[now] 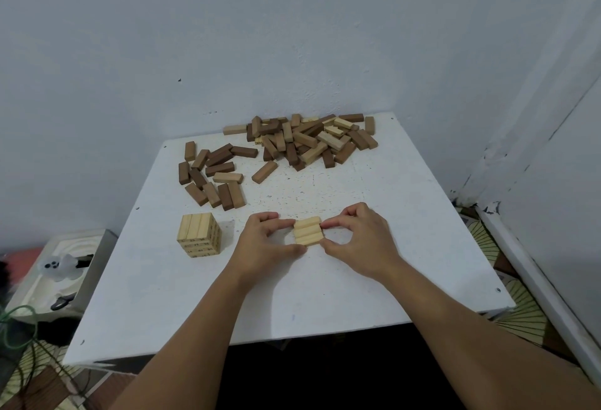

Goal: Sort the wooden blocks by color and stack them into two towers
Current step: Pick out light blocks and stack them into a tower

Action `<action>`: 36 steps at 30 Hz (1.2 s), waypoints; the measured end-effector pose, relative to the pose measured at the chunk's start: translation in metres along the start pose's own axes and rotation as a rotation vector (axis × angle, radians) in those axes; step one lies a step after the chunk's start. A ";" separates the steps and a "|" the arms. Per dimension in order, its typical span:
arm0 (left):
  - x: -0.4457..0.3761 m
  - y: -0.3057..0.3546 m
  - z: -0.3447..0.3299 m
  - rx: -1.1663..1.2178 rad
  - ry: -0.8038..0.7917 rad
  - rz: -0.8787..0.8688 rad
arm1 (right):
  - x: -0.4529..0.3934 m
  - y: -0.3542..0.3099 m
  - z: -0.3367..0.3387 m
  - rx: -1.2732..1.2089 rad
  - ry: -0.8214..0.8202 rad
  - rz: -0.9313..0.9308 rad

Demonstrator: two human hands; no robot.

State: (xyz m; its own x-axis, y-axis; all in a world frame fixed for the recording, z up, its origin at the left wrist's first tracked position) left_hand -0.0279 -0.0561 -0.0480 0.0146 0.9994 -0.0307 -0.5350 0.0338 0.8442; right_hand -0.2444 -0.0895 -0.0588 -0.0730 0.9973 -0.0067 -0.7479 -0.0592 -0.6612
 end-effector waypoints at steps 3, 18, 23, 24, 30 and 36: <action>0.000 0.001 0.002 0.018 -0.004 0.001 | -0.001 0.000 -0.001 0.019 -0.009 -0.005; 0.004 -0.005 0.002 0.076 0.038 -0.004 | -0.002 0.002 -0.003 0.014 -0.004 -0.003; 0.004 -0.003 0.003 0.080 0.057 -0.001 | -0.002 0.002 -0.002 0.011 -0.003 -0.023; 0.004 -0.002 0.003 0.074 0.064 -0.005 | -0.002 0.002 -0.002 0.016 -0.002 -0.024; 0.004 -0.002 0.002 0.085 0.062 -0.001 | -0.001 0.001 -0.001 0.041 -0.008 -0.019; 0.003 -0.003 0.002 0.056 0.063 0.001 | -0.001 0.000 -0.002 0.044 -0.010 -0.020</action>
State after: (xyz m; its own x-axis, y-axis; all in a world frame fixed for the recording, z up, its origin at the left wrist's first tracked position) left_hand -0.0245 -0.0531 -0.0490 -0.0397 0.9973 -0.0623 -0.4872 0.0351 0.8726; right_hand -0.2435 -0.0905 -0.0601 -0.0643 0.9978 0.0140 -0.7778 -0.0414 -0.6272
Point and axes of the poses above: each hand's wrist, its own x-axis away from the middle knuckle, its own z-axis out of the back of the hand, y = z × x, the point moved 6 cm from there along -x, towards the middle knuckle, and after that the axes turned 12 degrees about -z, right-handed, at the moved point
